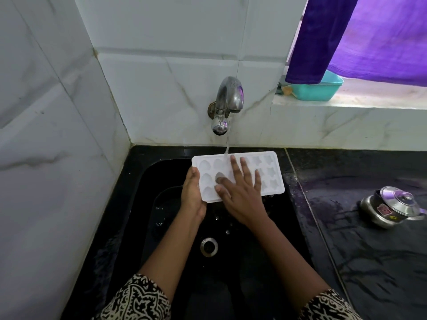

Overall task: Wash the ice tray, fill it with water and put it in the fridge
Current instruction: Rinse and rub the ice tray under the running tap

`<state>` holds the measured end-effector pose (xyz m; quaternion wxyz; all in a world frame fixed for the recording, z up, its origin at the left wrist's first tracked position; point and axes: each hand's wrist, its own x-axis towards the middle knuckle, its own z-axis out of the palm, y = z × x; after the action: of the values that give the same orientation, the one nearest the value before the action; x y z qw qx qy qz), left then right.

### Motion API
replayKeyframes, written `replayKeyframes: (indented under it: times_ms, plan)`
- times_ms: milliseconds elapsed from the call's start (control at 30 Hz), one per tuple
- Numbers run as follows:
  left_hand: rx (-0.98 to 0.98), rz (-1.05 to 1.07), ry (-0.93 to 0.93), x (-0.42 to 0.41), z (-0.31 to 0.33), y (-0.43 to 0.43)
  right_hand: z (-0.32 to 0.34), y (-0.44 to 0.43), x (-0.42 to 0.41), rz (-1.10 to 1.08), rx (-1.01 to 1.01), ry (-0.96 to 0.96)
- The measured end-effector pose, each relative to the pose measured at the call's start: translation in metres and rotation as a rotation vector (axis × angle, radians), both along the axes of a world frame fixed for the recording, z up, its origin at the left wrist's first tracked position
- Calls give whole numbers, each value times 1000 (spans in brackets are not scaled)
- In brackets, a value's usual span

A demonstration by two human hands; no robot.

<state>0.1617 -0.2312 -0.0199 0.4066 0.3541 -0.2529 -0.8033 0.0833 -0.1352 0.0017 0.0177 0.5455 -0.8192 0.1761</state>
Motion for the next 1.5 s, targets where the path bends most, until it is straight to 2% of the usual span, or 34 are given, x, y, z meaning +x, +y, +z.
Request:
replayKeyframes:
  times_ms: [100,267,367,500,633,767,867,1000,1133,1267,1500]
  plan:
    - [-18,-7,-24,-2,2,3,1,-1,1,-53,-40,36]
    - [-53,-4,-54,-5,2,-4,-2,-3,-5,-22,-15,-49]
    - [-14,-8,-55,-8,1,1,-1,-5,-1,-58,-53,22]
    - [-3,6,-78,-6,-3,-4,-7,-3,-1,-7,-16,-43]
    - [0,19,-53,-6,0,2,-5,-4,3,-41,-44,33]
    - [4,21,-64,-5,2,0,-5,-4,-4,-9,-49,-73]
    - [19,8,-41,-8,6,6,1,-8,-7,-45,-100,36]
    - [-2,25,-25,-8,5,-3,-5,-3,-2,18,-66,36]
    - [0,9,-38,-10,1,4,0,-1,-7,-65,-97,47]
    - [-7,28,-33,-6,-1,0,-14,1,11,-23,-51,15]
    - [24,52,-33,-6,-3,4,-15,3,13,-80,-26,-3]
